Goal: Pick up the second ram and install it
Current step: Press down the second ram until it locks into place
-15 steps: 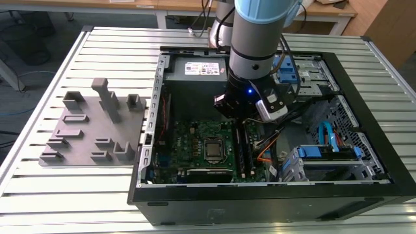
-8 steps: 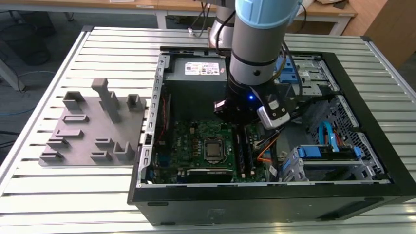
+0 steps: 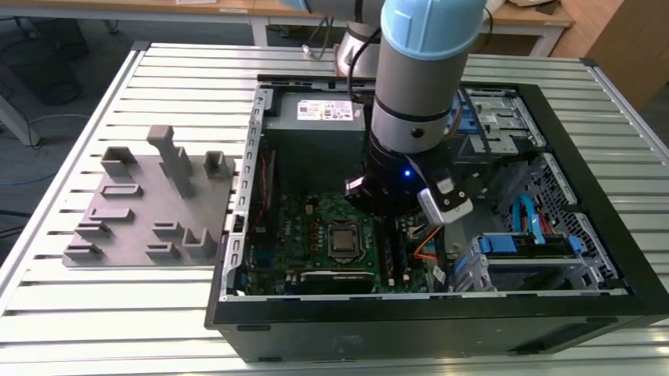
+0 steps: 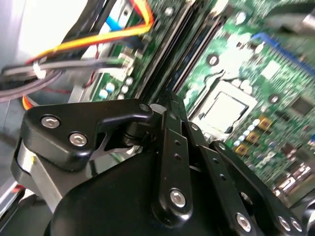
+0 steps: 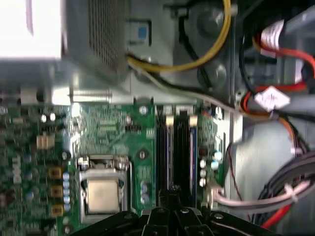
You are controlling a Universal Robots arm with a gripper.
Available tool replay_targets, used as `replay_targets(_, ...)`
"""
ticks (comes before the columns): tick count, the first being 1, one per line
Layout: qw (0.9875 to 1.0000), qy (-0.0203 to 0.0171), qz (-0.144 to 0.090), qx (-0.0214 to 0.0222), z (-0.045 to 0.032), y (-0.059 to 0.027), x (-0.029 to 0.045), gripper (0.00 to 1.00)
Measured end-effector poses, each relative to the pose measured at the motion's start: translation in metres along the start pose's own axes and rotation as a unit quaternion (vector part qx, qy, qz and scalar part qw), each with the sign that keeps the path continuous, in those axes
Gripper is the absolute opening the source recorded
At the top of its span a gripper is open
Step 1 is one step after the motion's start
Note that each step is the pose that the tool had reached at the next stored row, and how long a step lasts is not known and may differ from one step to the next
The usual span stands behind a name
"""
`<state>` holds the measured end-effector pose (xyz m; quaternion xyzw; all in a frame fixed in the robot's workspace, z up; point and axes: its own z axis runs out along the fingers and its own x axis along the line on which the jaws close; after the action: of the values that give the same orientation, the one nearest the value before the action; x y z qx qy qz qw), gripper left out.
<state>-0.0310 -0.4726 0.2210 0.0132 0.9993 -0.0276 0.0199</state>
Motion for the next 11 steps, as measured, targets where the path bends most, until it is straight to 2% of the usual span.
replay_targets(2,1.0000,-0.0001,0.000,0.0026,0.0008,-0.0064,-0.0001,0.11)
replay_targets(7,0.9999,-0.0003,0.000,0.0125,0.0021,-0.0190,-0.0004,0.11)
replay_targets(11,0.9999,-0.0002,-0.001,0.0136,0.0041,-0.0207,-0.0004,0.11)
